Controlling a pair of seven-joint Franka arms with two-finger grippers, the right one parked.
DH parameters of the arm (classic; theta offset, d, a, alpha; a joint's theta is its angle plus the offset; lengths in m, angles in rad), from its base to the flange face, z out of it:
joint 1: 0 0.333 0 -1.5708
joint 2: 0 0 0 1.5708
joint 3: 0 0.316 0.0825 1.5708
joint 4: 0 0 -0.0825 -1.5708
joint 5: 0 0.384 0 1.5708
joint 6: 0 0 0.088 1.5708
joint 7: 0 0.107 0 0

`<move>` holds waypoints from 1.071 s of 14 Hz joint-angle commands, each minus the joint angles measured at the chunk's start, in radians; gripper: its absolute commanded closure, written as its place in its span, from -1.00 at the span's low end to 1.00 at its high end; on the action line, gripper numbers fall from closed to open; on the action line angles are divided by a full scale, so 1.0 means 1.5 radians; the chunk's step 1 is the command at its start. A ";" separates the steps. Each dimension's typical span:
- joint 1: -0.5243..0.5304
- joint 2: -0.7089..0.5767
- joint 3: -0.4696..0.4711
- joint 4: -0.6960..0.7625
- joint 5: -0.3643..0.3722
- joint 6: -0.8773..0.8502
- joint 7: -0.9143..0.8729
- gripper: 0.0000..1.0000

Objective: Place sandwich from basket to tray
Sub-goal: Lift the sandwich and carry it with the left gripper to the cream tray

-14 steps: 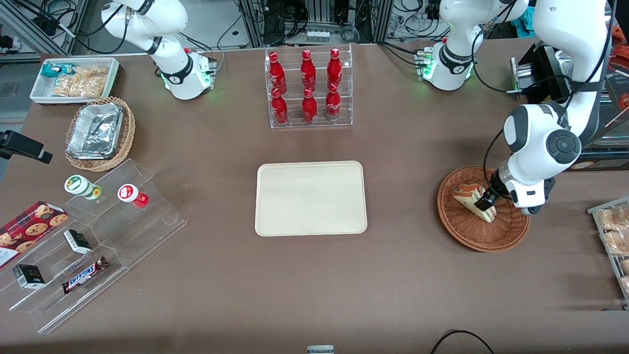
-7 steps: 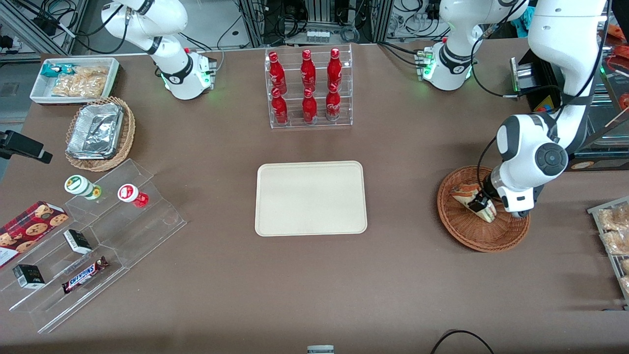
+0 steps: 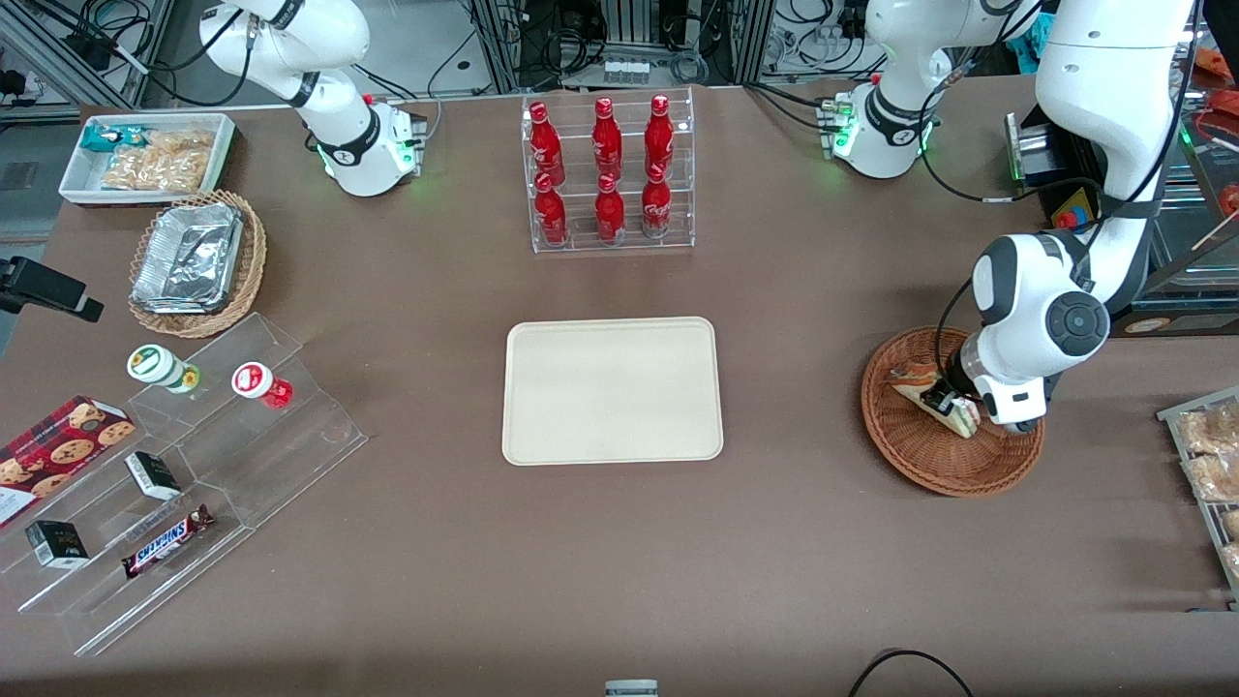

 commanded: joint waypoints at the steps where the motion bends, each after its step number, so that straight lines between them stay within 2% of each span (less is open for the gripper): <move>1: -0.010 -0.023 -0.001 0.048 0.007 -0.092 0.012 0.83; 4: -0.023 -0.038 -0.003 0.144 0.005 -0.277 0.138 0.83; 6: -0.043 -0.038 -0.014 0.190 0.004 -0.338 0.189 0.83; 10: -0.125 -0.025 -0.017 0.237 0.005 -0.350 0.290 0.79; 15: -0.252 0.044 -0.017 0.298 0.004 -0.343 0.278 0.83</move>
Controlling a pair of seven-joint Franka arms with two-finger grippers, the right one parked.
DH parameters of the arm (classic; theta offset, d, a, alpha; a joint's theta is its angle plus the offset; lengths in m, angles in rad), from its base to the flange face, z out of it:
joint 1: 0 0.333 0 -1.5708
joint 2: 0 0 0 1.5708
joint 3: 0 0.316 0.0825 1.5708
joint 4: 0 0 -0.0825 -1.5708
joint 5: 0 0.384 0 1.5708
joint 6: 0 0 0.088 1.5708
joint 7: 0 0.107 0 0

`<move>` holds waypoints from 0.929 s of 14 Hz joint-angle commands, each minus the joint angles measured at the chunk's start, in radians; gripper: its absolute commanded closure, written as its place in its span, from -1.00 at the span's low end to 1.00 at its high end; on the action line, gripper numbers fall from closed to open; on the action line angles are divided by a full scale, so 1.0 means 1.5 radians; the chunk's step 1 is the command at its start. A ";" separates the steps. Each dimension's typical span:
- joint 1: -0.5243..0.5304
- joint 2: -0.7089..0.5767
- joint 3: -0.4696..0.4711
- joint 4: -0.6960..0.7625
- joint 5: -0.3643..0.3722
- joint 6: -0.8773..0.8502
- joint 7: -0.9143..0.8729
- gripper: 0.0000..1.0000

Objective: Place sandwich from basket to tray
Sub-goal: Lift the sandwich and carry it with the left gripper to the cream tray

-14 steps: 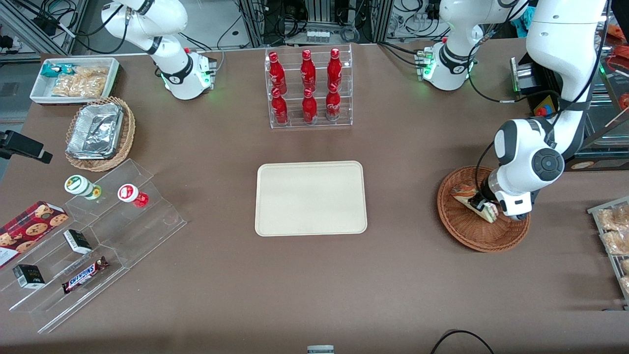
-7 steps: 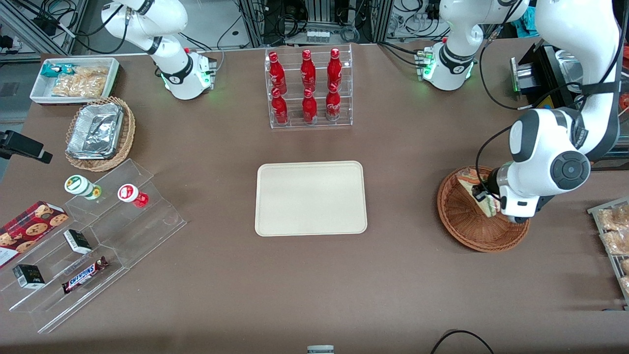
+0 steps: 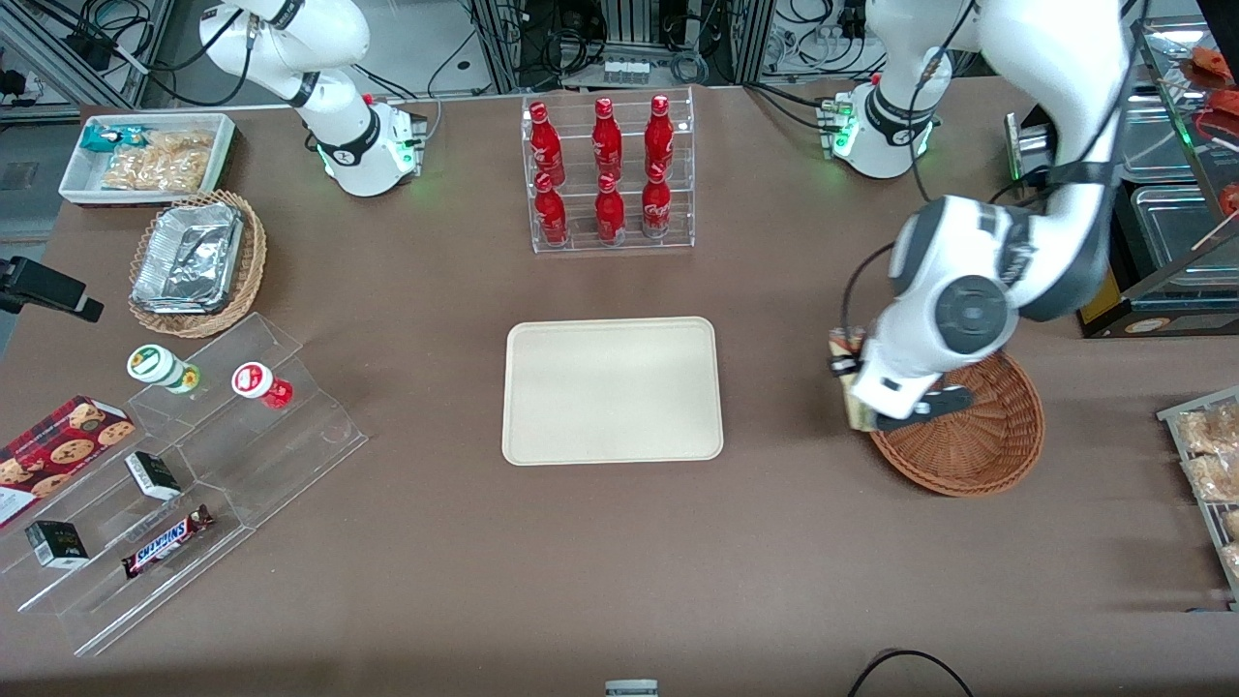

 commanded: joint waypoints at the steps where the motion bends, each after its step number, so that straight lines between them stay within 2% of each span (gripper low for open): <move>1: -0.064 0.068 0.009 0.078 0.001 -0.010 -0.016 0.83; 9: -0.239 0.261 0.009 0.286 -0.004 -0.008 -0.182 0.87; 13: -0.289 0.354 0.009 0.393 -0.005 0.007 -0.226 0.87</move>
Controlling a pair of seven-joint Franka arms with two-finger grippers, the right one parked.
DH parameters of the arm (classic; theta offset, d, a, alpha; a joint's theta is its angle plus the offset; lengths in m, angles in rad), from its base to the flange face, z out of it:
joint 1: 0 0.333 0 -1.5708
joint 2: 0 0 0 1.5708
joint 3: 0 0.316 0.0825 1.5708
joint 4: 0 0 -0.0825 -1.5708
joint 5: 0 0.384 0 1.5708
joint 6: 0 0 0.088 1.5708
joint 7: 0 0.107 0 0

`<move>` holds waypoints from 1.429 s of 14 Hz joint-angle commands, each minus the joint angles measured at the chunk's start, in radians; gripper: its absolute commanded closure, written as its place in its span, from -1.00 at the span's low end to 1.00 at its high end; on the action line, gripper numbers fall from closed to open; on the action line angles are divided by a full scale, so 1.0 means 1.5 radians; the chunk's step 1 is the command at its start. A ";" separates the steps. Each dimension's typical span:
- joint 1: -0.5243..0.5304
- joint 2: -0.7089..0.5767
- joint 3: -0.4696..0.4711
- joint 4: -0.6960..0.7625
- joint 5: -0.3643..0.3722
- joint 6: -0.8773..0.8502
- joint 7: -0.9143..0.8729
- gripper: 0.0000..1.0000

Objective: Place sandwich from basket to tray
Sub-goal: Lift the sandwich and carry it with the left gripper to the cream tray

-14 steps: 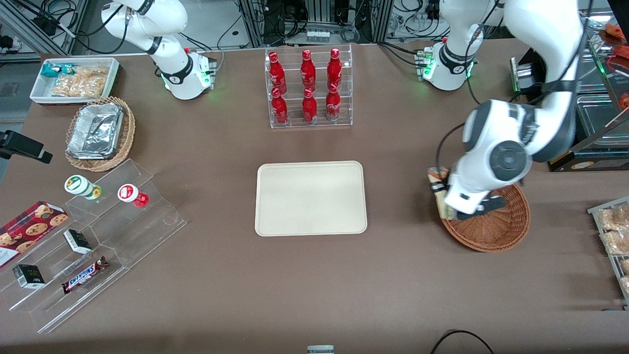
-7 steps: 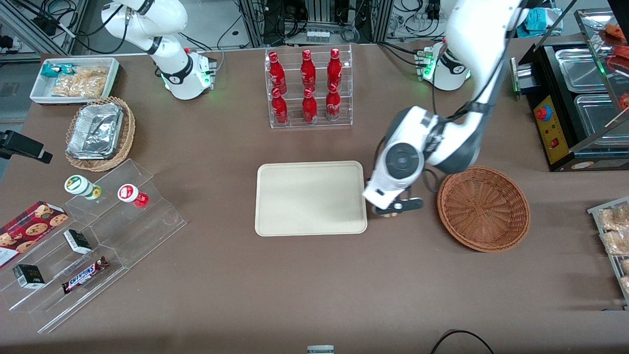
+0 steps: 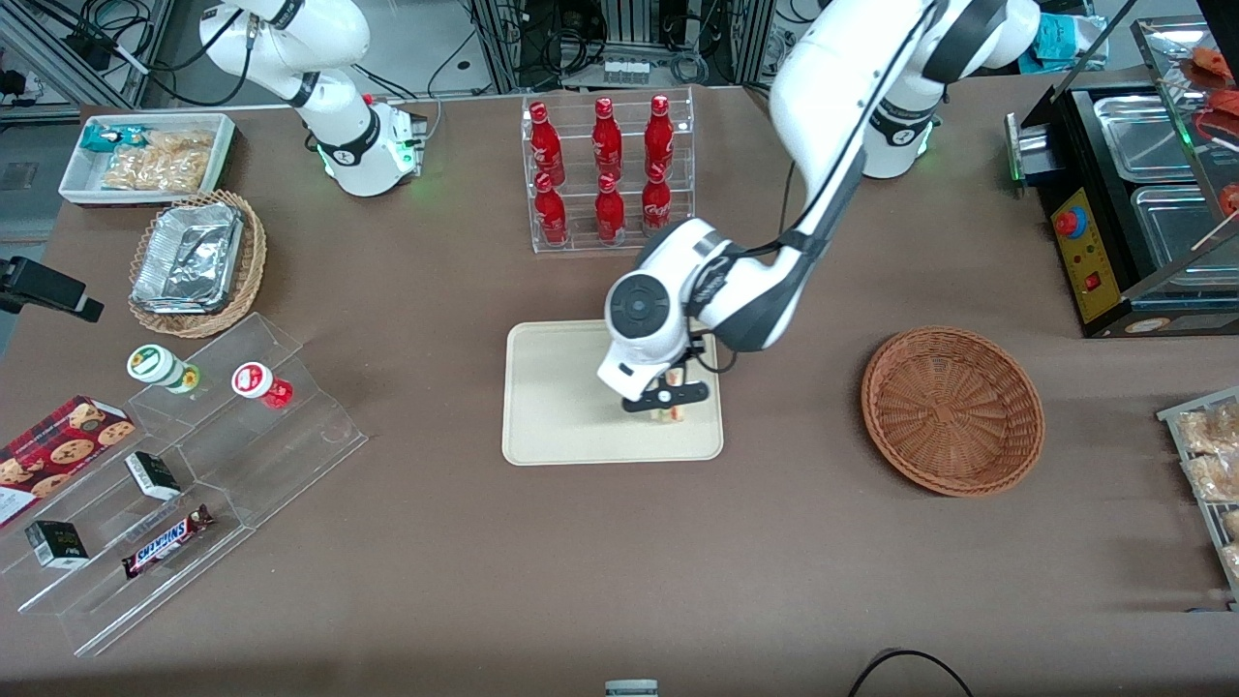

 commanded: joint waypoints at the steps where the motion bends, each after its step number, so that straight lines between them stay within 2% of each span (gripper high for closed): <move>1: -0.037 0.073 0.010 0.097 -0.002 0.013 -0.037 0.87; 8: -0.059 0.108 -0.008 0.108 -0.003 0.054 -0.061 0.82; 9: -0.059 0.111 -0.009 0.107 -0.004 0.065 -0.061 0.54; 11: -0.058 0.113 -0.009 0.103 -0.002 0.083 -0.060 -0.98; 14: -0.050 0.085 -0.007 0.103 0.001 0.062 -0.058 -1.00; 20: -0.046 -0.033 0.033 0.101 0.007 -0.105 -0.086 -1.00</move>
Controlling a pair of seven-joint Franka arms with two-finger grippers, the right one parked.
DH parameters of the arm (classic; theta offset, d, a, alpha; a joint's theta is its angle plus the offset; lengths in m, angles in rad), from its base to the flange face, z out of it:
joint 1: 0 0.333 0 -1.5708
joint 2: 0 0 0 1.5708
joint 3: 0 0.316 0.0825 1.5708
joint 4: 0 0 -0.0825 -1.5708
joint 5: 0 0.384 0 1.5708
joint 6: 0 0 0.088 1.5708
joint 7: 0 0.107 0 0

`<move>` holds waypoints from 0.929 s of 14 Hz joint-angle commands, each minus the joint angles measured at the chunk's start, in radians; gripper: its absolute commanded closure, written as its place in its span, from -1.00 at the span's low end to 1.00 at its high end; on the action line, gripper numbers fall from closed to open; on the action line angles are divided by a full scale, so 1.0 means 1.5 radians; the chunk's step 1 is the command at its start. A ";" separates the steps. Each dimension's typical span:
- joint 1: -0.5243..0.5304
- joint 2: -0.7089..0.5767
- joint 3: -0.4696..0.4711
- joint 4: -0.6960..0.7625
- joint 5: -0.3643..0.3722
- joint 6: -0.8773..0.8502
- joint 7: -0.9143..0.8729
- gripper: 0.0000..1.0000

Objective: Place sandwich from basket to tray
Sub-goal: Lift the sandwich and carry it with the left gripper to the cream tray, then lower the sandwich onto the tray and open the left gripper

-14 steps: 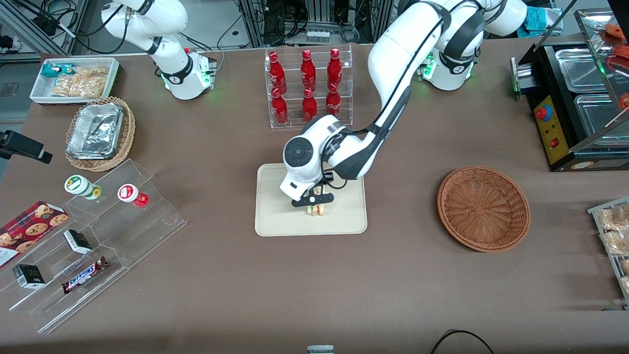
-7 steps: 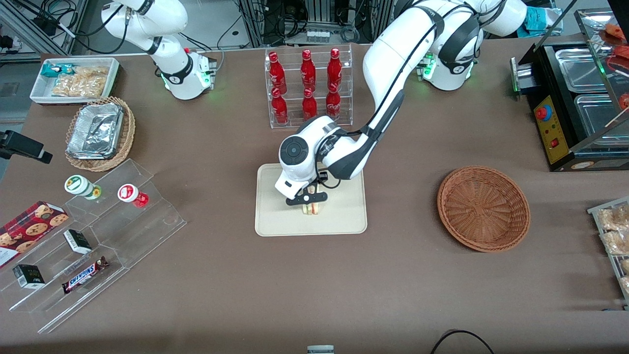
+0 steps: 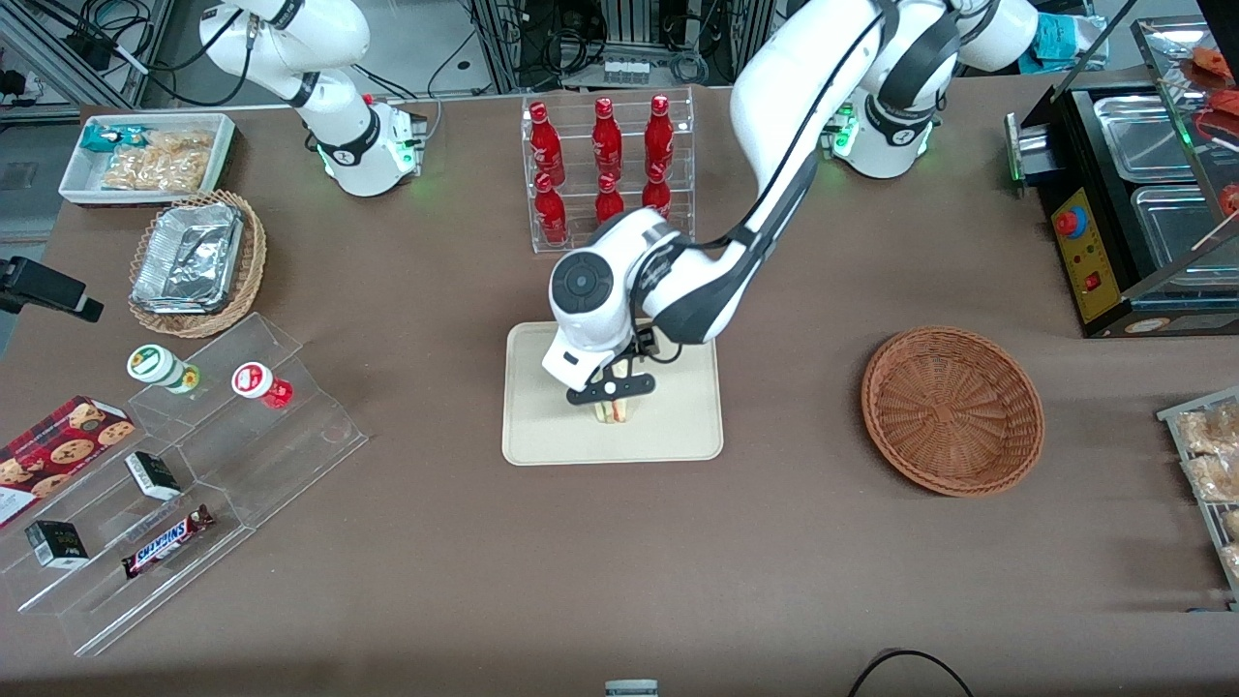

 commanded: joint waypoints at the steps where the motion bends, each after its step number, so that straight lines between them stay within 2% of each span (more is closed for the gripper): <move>1: 0.001 -0.061 0.027 -0.025 0.002 -0.077 -0.021 -1.00; 3: 0.022 -0.108 0.052 -0.084 -0.006 -0.086 -0.016 -1.00; 7: 0.084 -0.217 0.052 -0.223 0.000 -0.047 0.005 -1.00; 9: 0.125 -0.272 0.052 -0.284 -0.006 -0.048 0.089 -1.00; 13: 0.201 -0.368 0.053 -0.376 -0.005 -0.058 0.184 -1.00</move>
